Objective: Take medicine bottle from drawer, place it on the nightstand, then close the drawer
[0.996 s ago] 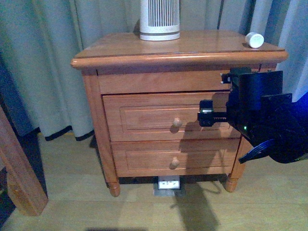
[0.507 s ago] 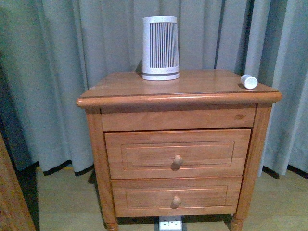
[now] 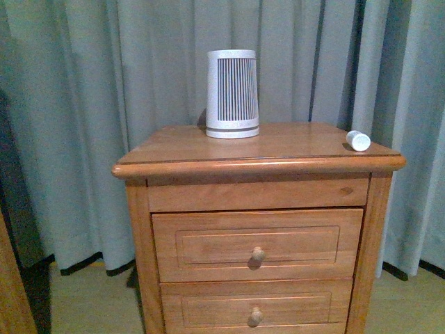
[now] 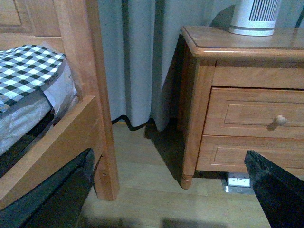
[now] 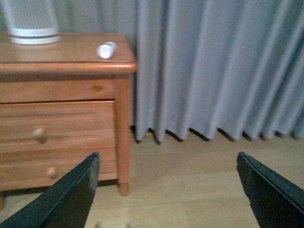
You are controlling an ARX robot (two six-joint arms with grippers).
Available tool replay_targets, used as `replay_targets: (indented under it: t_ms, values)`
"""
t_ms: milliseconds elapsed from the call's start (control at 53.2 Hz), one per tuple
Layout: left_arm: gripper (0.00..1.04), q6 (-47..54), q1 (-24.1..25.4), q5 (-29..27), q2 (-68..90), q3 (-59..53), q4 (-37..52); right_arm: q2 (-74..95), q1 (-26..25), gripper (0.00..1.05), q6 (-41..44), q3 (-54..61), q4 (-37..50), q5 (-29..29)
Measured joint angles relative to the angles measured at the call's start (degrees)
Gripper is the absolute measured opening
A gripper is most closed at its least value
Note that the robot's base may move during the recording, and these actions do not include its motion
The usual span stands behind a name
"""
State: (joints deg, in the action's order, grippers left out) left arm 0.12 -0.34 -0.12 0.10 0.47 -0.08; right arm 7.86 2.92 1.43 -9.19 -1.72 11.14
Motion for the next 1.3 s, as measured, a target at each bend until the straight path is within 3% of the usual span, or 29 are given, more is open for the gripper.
replay_targets:
  t_ms: [56, 113, 451, 1146, 1296]
  values:
    - [0.98, 0.00, 0.00, -0.02, 0.00, 0.00, 0.00, -0.90, -2.19, 0.68, -0.48, 0.68, 0.11, -8.57]
    - [0.98, 0.00, 0.00, 0.00, 0.00, 0.00, -0.02, -1.40, -2.38, 0.60, -0.57, 1.38, 0.22, -10.86]
    - [0.98, 0.00, 0.00, -0.02, 0.00, 0.00, 0.00, -3.91, -2.69, 0.02, -0.66, 4.87, 1.01, -10.99]
    - [0.98, 0.00, 0.00, 0.00, 0.00, 0.00, -0.02, -7.45, -2.78, 0.03, -0.81, 8.35, 1.51, -11.08]
    - [0.98, 0.00, 0.00, -0.02, 0.00, 0.00, -0.02, -7.45, -2.78, 0.30, -0.81, 8.35, 1.51, -11.08]
